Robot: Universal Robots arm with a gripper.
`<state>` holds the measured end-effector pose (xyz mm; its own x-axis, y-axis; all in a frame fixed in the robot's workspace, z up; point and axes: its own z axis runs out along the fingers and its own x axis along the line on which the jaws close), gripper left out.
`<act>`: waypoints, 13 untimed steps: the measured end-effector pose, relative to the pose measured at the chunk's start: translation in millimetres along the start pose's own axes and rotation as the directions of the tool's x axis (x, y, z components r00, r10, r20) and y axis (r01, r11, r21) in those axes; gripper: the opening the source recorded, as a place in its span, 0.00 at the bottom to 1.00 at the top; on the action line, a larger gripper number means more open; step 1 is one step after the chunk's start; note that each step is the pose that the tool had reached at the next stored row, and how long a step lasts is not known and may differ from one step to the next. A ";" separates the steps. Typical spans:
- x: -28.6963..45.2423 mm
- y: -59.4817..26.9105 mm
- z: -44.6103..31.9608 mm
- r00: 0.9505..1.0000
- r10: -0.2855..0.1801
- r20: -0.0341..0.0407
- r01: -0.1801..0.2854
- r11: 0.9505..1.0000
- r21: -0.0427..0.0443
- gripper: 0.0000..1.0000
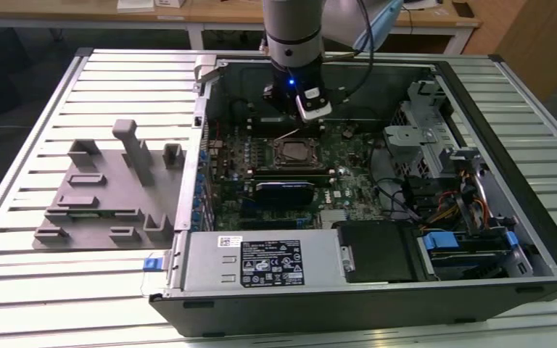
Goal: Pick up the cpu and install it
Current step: 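Install the first cpu locking lever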
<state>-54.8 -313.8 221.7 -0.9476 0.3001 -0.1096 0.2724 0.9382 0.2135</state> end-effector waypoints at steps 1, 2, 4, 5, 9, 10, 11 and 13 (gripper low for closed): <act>-0.1 0.1 -0.6 1.000 0.000 0.000 0.000 1.000 0.000 0.11; -0.2 0.4 -1.8 1.000 0.000 0.000 0.000 1.000 0.000 0.11; -0.2 0.5 -2.1 1.000 0.000 0.000 0.000 1.000 0.000 0.11; -0.3 0.5 -2.3 1.000 0.000 0.000 0.000 1.000 0.000 0.11; -0.2 0.4 -1.9 1.000 0.000 0.000 0.000 1.000 0.000 0.11; -0.2 0.4 -1.8 1.000 0.000 0.000 0.000 1.000 0.000 0.11; -0.2 0.3 -1.6 1.000 0.000 0.000 0.000 1.000 0.000 0.11; -0.2 0.3 -1.2 1.000 0.000 0.001 0.000 1.000 0.000 0.11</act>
<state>-54.8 -313.8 222.9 -0.9475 0.3000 -0.1107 0.2721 0.9382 0.2138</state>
